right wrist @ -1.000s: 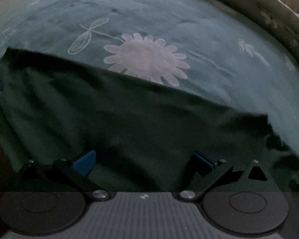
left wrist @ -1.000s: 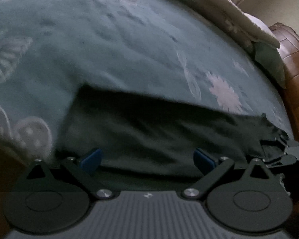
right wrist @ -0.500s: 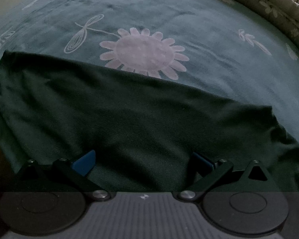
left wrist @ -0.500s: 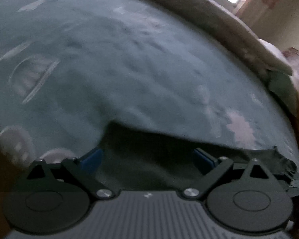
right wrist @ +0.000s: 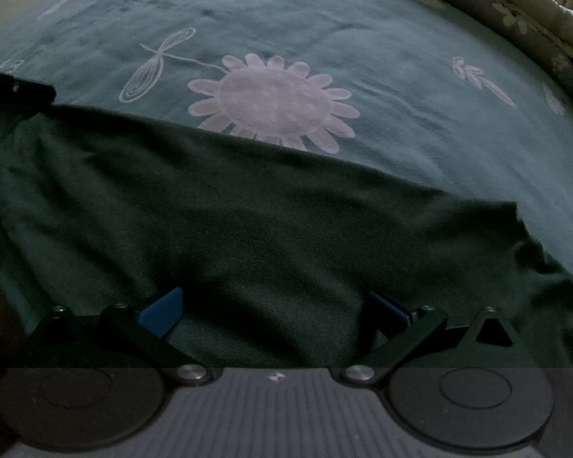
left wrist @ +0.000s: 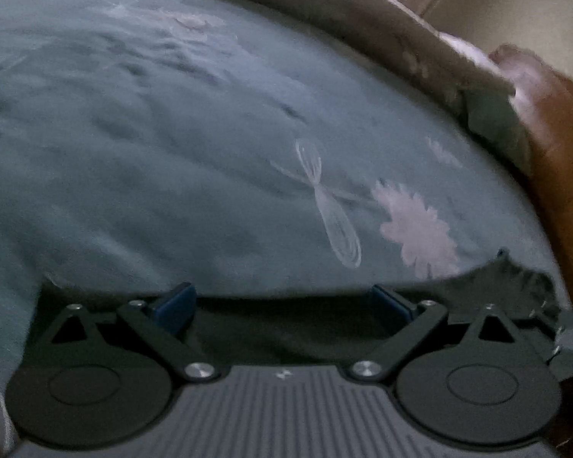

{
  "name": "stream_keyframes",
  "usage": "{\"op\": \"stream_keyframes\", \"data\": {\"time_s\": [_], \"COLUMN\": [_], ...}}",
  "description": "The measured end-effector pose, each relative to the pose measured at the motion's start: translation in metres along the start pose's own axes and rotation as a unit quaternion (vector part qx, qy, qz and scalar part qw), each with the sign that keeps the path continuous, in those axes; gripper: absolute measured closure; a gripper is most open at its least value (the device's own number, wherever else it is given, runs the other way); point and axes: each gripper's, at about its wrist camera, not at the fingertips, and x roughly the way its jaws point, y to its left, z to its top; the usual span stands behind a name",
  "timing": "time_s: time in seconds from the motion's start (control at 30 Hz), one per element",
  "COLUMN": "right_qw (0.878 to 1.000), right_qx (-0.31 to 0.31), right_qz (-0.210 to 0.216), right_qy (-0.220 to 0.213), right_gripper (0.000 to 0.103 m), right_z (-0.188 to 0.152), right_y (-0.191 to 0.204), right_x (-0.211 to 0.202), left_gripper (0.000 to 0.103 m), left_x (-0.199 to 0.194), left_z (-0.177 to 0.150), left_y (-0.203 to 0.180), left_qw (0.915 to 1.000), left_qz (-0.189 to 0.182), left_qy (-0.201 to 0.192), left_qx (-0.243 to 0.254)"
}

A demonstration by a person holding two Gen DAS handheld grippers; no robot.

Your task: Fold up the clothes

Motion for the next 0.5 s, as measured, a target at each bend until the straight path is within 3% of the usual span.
{"op": "stream_keyframes", "data": {"time_s": [0.13, 0.27, 0.33, 0.4, 0.5], "right_qw": [1.0, 1.0, 1.0, 1.0, 1.0], "right_qx": [0.002, 0.003, 0.004, 0.004, 0.004], "right_qz": [0.001, 0.001, 0.0, 0.0, -0.001], "right_qy": [-0.002, -0.002, -0.001, -0.001, -0.001], "right_gripper": [0.0, 0.0, 0.0, 0.0, 0.0], "right_z": [0.0, 0.0, 0.0, 0.0, 0.0], "right_y": [-0.001, -0.001, 0.0, 0.0, 0.0], "right_x": [0.001, 0.001, 0.001, 0.0, 0.0], "left_gripper": [0.006, 0.006, 0.005, 0.005, 0.006], "left_x": [-0.018, -0.025, -0.024, -0.022, -0.022], "left_z": [0.003, -0.006, -0.011, -0.013, -0.009], "left_y": [0.006, 0.004, 0.005, 0.012, 0.026], "left_qw": [0.9997, 0.999, 0.999, 0.9995, 0.9912], "left_qz": [0.014, -0.043, -0.044, 0.024, 0.129], "left_qy": [-0.02, -0.011, -0.009, -0.02, -0.025], "left_qx": [-0.008, -0.01, -0.005, -0.009, -0.017]}}
